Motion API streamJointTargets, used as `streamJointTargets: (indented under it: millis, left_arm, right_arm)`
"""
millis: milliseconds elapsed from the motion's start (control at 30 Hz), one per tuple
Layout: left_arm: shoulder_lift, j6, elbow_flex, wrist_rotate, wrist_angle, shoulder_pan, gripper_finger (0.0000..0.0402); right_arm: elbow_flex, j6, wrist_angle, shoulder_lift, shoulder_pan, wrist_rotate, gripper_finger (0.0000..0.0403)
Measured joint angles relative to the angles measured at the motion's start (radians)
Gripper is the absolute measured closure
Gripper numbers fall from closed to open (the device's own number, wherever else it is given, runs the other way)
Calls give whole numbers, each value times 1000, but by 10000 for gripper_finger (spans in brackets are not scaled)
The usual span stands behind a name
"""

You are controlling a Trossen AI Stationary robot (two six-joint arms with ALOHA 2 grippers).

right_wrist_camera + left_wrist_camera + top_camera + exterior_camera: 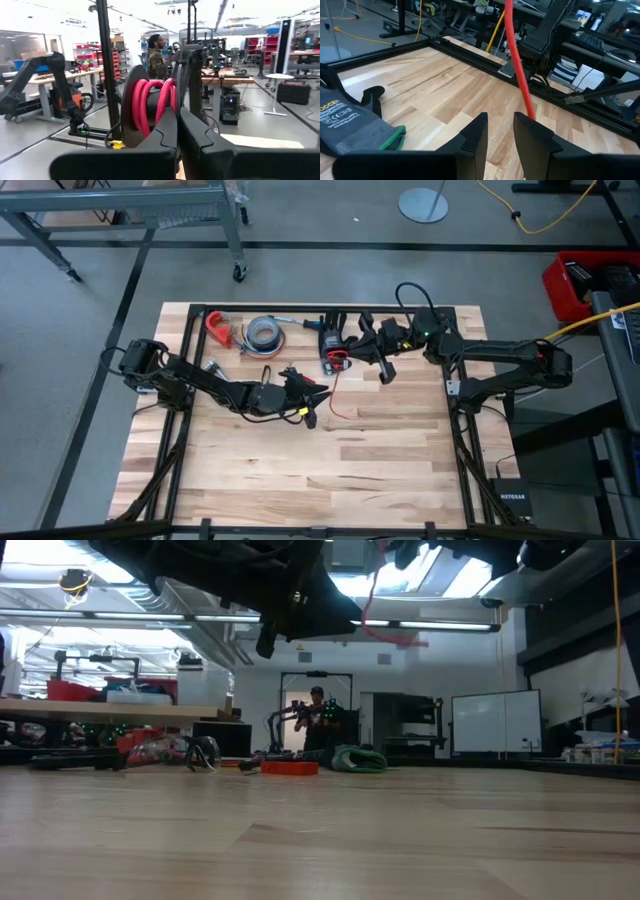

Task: Coil cords
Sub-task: Coil the orange wire into the black spool

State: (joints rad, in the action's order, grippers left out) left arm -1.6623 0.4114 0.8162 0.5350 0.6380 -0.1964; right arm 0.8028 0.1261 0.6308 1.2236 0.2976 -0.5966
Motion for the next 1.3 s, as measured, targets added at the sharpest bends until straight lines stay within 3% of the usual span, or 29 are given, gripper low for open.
streamJointTargets:
  millis: [1300]
  left_arm:
    - [0,19,1,-31,1,-13,320]
  right_arm:
    - [0,-5,-44,0,3,47,400]
